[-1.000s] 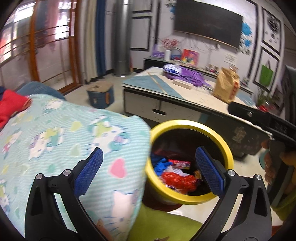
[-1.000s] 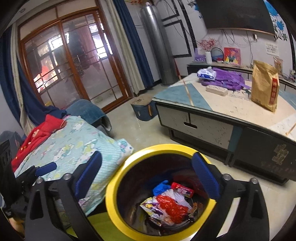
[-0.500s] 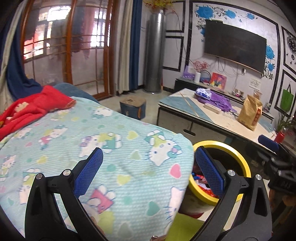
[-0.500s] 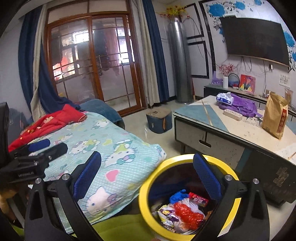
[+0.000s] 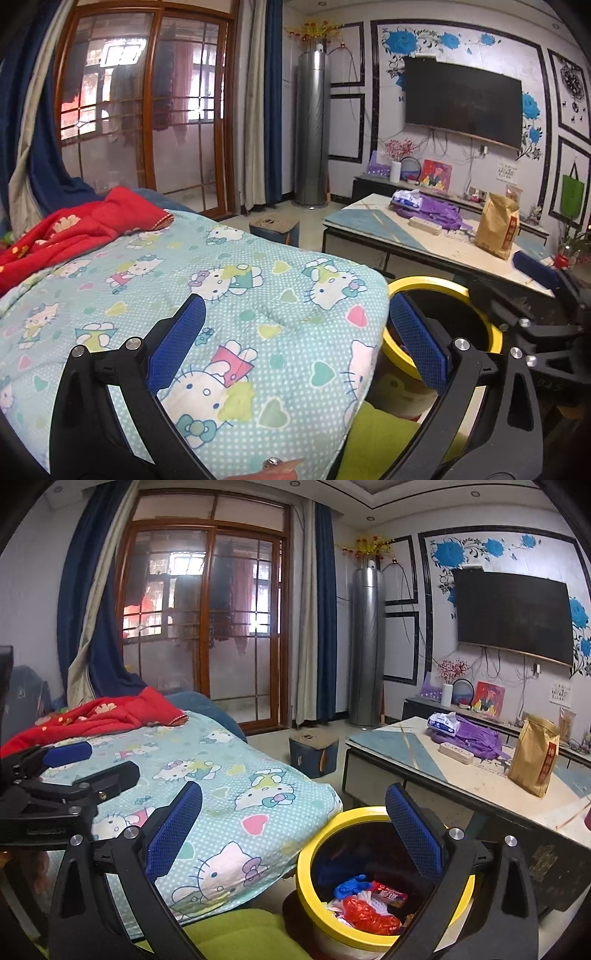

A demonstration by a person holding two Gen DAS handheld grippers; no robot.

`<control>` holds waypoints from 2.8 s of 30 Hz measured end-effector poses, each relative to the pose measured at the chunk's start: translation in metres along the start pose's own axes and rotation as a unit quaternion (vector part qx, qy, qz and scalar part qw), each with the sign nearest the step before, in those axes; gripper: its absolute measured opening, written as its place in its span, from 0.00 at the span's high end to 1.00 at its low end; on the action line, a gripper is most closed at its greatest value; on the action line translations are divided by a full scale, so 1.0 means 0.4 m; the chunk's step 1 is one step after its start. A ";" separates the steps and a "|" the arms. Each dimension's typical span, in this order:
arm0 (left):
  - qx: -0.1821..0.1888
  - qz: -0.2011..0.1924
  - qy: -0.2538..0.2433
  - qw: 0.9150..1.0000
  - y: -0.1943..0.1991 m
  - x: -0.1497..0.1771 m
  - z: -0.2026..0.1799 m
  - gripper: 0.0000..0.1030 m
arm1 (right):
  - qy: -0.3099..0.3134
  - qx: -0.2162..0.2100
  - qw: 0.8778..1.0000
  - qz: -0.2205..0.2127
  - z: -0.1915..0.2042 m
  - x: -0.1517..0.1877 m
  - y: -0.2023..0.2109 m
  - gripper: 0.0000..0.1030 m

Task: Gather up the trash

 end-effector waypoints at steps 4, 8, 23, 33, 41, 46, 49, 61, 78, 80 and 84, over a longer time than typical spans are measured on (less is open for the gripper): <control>-0.001 -0.002 0.004 1.000 0.002 0.000 0.005 0.11 | -0.006 0.003 1.000 0.002 -0.005 0.006 -0.003 0.06; -0.001 -0.003 0.007 1.000 0.003 0.001 0.008 0.11 | -0.006 0.003 1.000 0.001 -0.002 0.007 -0.001 0.06; -0.003 0.000 0.013 1.000 0.005 0.005 0.015 0.11 | -0.011 0.007 1.000 -0.004 -0.008 -0.002 -0.003 0.06; -0.003 0.000 0.014 1.000 0.005 0.005 0.015 0.11 | -0.010 0.006 1.000 -0.005 -0.008 -0.001 -0.002 0.06; -0.005 -0.001 0.013 1.000 0.007 0.005 0.016 0.11 | -0.009 0.006 1.000 -0.005 -0.007 0.001 -0.003 0.06; -0.004 -0.001 0.014 1.000 0.007 0.004 0.016 0.11 | -0.010 0.007 1.000 -0.005 -0.008 0.000 -0.002 0.06; -0.005 -0.001 0.014 1.000 0.007 0.005 0.017 0.11 | -0.008 0.006 1.000 -0.006 -0.008 0.001 -0.002 0.06; -0.005 -0.001 0.013 1.000 0.008 0.005 0.018 0.11 | -0.009 0.006 1.000 -0.005 -0.007 0.001 -0.002 0.06; -0.002 0.015 0.013 1.000 -0.004 0.015 0.008 0.11 | -0.011 0.008 1.000 -0.003 -0.008 0.003 -0.006 0.06; 0.001 0.017 0.020 1.000 -0.005 0.018 0.011 0.11 | -0.011 0.011 1.000 0.004 -0.009 0.008 -0.014 0.06; -0.008 0.035 0.071 0.997 -0.007 0.038 0.087 0.11 | -0.015 -0.010 1.000 0.010 0.040 -0.005 -0.039 0.06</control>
Point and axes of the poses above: each gripper's, at about its wrist camera, not at the fingertips, and y roughly against the way its jaws point, z to its left, x to its underside, the point moved 8 cm from there along -y, roughly the way its jaws point, and after that the axes turned 14 degrees about -y, right-handed, at the moved point
